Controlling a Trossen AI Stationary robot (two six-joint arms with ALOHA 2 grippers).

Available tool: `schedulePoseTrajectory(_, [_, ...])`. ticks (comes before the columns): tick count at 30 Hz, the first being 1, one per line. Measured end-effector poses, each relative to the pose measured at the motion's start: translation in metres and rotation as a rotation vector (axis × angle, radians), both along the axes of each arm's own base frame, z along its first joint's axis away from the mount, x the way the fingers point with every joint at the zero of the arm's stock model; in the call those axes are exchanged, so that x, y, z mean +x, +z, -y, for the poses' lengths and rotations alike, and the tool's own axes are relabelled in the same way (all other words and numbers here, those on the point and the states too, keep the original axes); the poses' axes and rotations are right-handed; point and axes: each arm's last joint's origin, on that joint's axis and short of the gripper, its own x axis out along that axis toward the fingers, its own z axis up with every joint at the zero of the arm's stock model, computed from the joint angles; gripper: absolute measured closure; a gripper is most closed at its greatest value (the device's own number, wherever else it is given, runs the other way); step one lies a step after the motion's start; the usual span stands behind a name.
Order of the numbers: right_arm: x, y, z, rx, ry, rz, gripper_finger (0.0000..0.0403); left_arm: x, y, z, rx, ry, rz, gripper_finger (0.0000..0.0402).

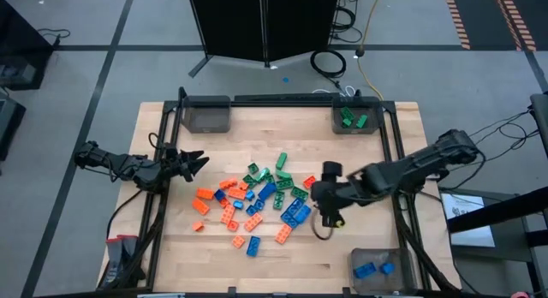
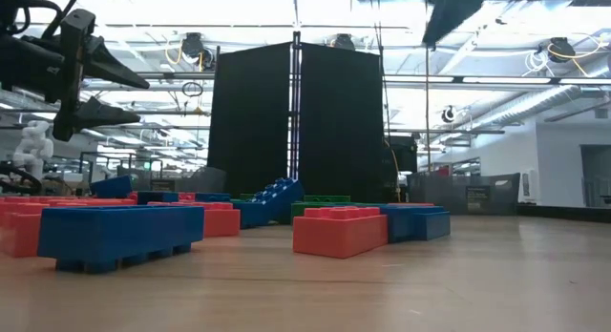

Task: Sort blocks
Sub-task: Put the blue game piece into the bottom black bin

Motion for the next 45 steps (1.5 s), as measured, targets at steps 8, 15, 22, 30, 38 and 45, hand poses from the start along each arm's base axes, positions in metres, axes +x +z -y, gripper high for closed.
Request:
schedulePoseTrajectory(8, [0.034, -0.038, -0.002, -0.033, 0.330, -0.109, 0.0156, 0.000, -0.001, 0.000, 0.007, -0.001, -0.010, 0.0098])
schedulePoseTrajectory(15, [0.052, -0.081, -0.010, -0.003, 0.428, -0.244, 0.0156, 0.000, -0.001, 0.000, 0.008, -0.001, -0.010, 0.0098])
schedulePoseTrajectory(22, [0.068, -0.111, -0.014, -0.007, 0.490, -0.261, 0.0156, 0.000, -0.001, 0.000, 0.008, -0.001, -0.010, 0.0098])
schedulePoseTrajectory(30, [0.073, -0.114, -0.007, -0.010, 0.478, -0.258, 0.0156, 0.000, -0.001, 0.000, 0.009, -0.001, -0.010, 0.0098])
schedulePoseTrajectory(38, [0.074, -0.118, -0.007, -0.005, 0.529, -0.270, 0.0156, 0.000, -0.001, 0.000, 0.009, -0.001, -0.010, 0.0098])
schedulePoseTrajectory(45, [0.078, -0.128, -0.003, -0.013, 0.536, -0.287, 0.0156, 0.000, -0.001, 0.000, 0.009, -0.001, -0.010, 0.0098])
